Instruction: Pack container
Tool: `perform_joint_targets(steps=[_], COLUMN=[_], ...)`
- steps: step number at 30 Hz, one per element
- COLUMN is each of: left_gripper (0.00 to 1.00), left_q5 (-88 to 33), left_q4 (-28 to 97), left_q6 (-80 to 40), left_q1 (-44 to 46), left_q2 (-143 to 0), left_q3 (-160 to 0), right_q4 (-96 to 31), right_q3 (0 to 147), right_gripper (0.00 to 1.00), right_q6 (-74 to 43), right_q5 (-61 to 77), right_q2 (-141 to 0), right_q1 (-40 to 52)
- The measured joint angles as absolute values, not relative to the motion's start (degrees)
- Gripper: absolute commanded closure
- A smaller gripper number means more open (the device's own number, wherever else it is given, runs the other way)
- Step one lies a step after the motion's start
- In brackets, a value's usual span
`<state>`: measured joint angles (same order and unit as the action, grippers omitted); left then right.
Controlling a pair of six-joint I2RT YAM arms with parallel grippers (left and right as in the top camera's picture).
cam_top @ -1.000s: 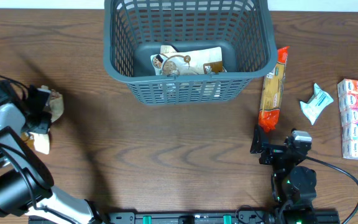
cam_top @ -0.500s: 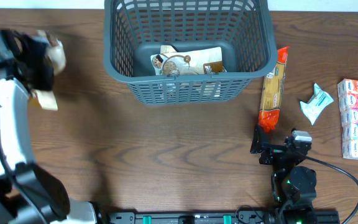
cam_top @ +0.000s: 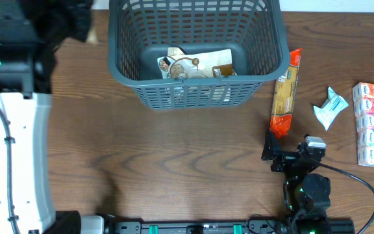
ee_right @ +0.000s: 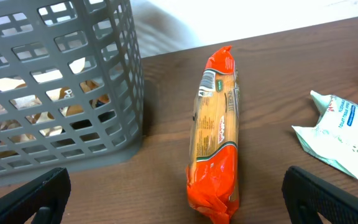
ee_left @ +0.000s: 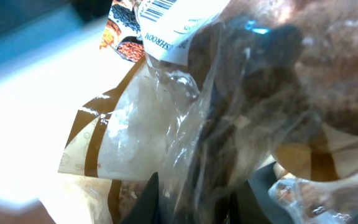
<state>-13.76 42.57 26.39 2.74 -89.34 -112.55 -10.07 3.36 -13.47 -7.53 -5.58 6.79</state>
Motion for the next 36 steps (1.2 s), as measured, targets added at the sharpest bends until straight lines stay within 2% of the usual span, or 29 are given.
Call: perform_joint_targets(steps=[5,10,23,24,25,27,28,29,36], left_gripper=[0.94,0.94,0.94,0.88,0.49,0.10,0.03,0.00,0.01], left_q5=[-16.6,-21.0,-22.5,-22.5,-22.5,-22.5,-22.5,-22.5,-22.5], left_q4=[41.2,41.1,43.5,43.5,43.7,44.4,44.9,45.1,45.5], left_q6=[34.7,41.6,48.4,48.5,48.5,48.9,48.9,48.9,48.8], left_q1=[13.1,19.7,21.9,21.9,21.9,21.9,21.9,21.9,21.9], left_q2=[-89.5,-92.5,-113.3,-114.2,-115.2,-116.2,-116.4,-116.5,-116.2], left_q3=[-113.2,-113.2,-113.2,-113.2,-113.2,-113.2,-113.2,-113.2,-113.2], right_q4=[-9.5,-7.9,-7.4,-7.4,-7.4,-7.4,-7.4,-7.3,-6.2], right_q3=[3.4,3.4,3.4,3.4,3.4,3.4,3.4,3.4,3.4], right_gripper=[0.01,0.01,0.01,0.01,0.01,0.01,0.01,0.01,0.01], right_q6=[-13.5,-13.5,-13.5,-13.5,-13.5,-13.5,-13.5,-13.5,-13.5], right_q5=[-7.6,-10.2,-14.0,-14.0,-14.0,-14.0,-14.0,-14.1,-14.4], right_q2=[-5.6,-5.6,-5.6,-5.6,-5.6,-5.6,-5.6,-5.6,-5.6], right_q1=[6.8,6.8,6.8,6.8,6.8,6.8,6.8,6.8,6.8])
